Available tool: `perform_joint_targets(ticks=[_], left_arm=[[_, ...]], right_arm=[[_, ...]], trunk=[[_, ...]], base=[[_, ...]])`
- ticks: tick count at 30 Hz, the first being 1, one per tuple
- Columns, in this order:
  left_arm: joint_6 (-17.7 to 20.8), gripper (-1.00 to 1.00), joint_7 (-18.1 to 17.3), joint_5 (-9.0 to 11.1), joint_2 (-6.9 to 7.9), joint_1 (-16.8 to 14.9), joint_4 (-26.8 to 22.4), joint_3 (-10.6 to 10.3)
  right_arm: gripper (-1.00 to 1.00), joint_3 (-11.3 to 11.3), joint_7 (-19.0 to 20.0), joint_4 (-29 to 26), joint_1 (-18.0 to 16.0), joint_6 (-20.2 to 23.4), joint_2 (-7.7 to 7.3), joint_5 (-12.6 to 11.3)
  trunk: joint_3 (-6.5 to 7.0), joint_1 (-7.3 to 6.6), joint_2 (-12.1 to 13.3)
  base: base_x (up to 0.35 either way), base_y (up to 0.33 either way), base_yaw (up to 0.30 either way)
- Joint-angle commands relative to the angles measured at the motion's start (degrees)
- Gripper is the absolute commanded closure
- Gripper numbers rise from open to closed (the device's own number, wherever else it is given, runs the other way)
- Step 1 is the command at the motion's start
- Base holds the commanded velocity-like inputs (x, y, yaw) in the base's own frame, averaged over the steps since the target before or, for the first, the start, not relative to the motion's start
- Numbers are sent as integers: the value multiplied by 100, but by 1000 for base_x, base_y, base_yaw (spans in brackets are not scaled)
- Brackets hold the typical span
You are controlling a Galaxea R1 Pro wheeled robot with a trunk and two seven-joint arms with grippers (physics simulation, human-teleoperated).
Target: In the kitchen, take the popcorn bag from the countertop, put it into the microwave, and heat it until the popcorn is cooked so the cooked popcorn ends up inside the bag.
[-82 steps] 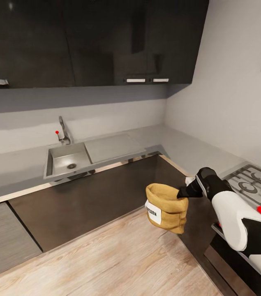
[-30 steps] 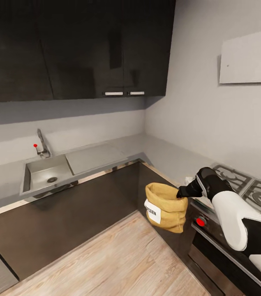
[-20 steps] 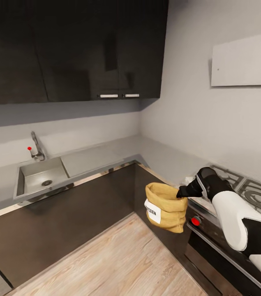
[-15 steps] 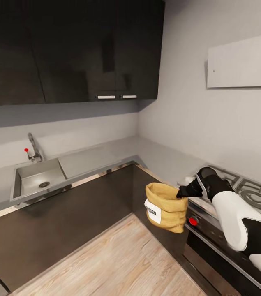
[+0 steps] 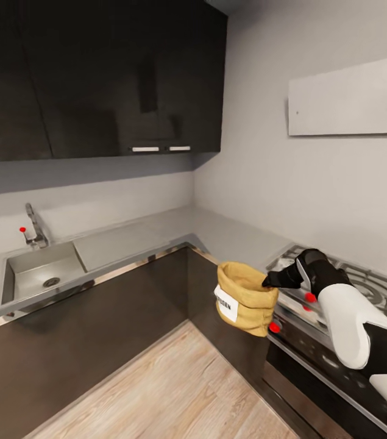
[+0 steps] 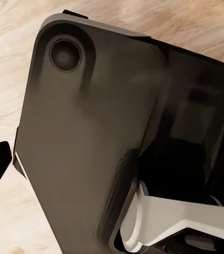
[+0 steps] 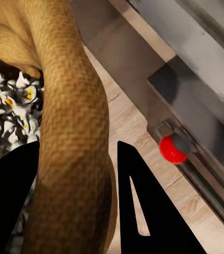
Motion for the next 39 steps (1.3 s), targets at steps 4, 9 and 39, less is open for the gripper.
perform_joint_targets(ticks=[4,9,39], left_arm=[[-12,-100,-7,20,-1,0,-2,18],[-12,-100,-7,20,-1,0,-4,13],[-3,-100,2,54,-19,0,5,72]], right_arm=[[100,-60,42,-5,-6,15,1,61],[100,-65,42,20,8,-395,-74,62],[100,-66,24,10,12,-566,-151,71]], trunk=[[12,1,-6],[14,1,-6],[14,1,-6]], base=[[0,0,-89],[0,0,-7],[-205,108,0]])
